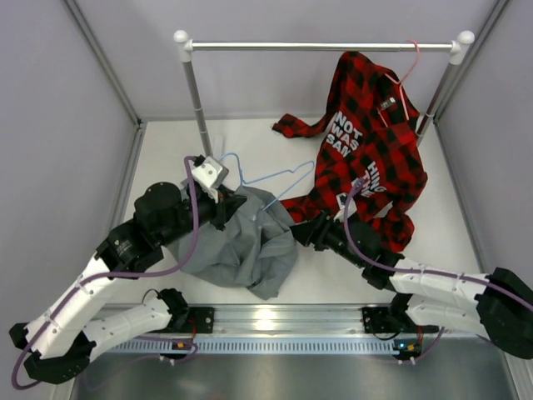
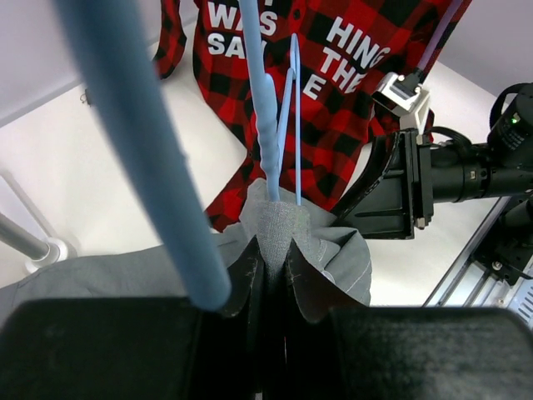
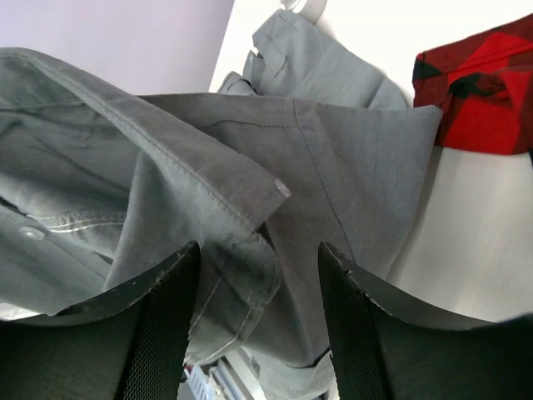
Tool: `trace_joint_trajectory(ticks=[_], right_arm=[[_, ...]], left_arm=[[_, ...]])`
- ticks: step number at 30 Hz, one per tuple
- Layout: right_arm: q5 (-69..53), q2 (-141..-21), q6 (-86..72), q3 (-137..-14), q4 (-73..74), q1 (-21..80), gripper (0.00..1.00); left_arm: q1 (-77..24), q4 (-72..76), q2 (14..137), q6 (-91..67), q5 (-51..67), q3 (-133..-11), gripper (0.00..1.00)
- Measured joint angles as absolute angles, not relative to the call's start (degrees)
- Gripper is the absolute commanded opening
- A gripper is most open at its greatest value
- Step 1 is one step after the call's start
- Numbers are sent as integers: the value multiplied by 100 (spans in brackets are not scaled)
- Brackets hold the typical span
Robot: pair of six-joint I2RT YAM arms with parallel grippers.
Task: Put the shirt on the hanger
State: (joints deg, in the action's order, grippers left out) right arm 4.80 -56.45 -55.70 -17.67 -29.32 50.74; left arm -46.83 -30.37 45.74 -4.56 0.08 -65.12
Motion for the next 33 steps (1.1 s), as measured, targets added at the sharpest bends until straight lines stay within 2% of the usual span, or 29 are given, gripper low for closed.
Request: trace_joint_trajectory(ticks=[2,3,5,6,9,13,19,23,28,33], right_arm=[[390,-5885,-5581,-1765,-3166,5074,59],[346,-5964,-5583,-1765,-3249,5072,49],[279,-6077,-5621,-1747,-3476,5072,36],[235,-6128,-5649,-1721,-3636,5072,23],[161,-6158,-5673,-1680,-3903,5068,11],[141,-6058,-5581,-1669,-4088,5050,0],[353,-5280,-5347,-1673,-3789,4998,0],[847,-4635,-5004,-1861,-2912,4921,0],[1236,-4320,-4399,-2626,-1601,4320,0],[904,-4209,-4051,-3479,-950,3701,0]], left_arm=[[-4683,-3033,4574,-462,8,-6506,0],[-4683,-3035,4574,-462,8,-6499,0],[-4683,-3033,4574,-462,10,-6486,0],[-4683,-3030,4574,-462,21,-6479,0],[-4683,-3024,4578,-462,99,-6475,0],[-4683,-2998,4576,-460,167,-6475,0],[-4683,-3000,4556,-443,174,-6475,0],[-4683,-3006,4480,-360,318,-6477,0],[-4683,-3103,4154,-62,711,-6477,0],[-4694,-3168,3909,189,886,-6488,0]])
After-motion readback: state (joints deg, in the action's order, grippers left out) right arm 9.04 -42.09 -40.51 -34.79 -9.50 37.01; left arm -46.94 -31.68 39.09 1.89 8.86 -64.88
